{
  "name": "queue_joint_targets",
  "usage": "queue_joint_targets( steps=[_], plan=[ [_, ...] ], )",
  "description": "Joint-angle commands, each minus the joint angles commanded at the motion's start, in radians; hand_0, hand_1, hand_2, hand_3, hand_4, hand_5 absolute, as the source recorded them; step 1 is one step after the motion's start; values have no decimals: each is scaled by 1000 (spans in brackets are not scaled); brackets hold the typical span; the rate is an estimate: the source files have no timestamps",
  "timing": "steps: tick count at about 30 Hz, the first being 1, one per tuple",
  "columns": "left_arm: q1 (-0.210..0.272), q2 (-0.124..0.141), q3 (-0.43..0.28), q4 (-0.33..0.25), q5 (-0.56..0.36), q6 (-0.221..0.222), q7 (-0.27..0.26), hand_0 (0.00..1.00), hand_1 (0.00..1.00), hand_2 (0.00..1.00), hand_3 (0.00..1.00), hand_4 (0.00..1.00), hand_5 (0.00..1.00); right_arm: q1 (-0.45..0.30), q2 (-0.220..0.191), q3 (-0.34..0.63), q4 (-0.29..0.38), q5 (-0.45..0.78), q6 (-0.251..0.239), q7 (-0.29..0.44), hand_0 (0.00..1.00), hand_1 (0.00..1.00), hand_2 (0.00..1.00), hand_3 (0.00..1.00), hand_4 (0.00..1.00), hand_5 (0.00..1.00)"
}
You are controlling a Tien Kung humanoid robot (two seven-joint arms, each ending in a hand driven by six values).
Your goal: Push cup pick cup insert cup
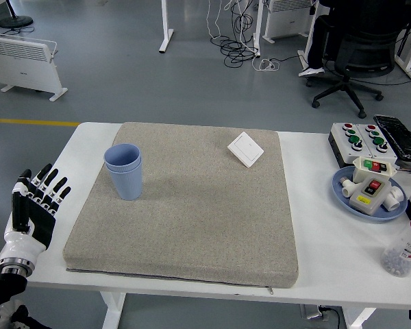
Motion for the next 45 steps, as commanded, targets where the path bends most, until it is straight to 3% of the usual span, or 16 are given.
queue_joint_targets(
  steps=[45],
  plan=[
    [9,1,3,24,-3,21,-2,867,881,950,879,598,998,-15,1,3,0,-21,-3,-1,692,591,594,541,98,433]
  ],
)
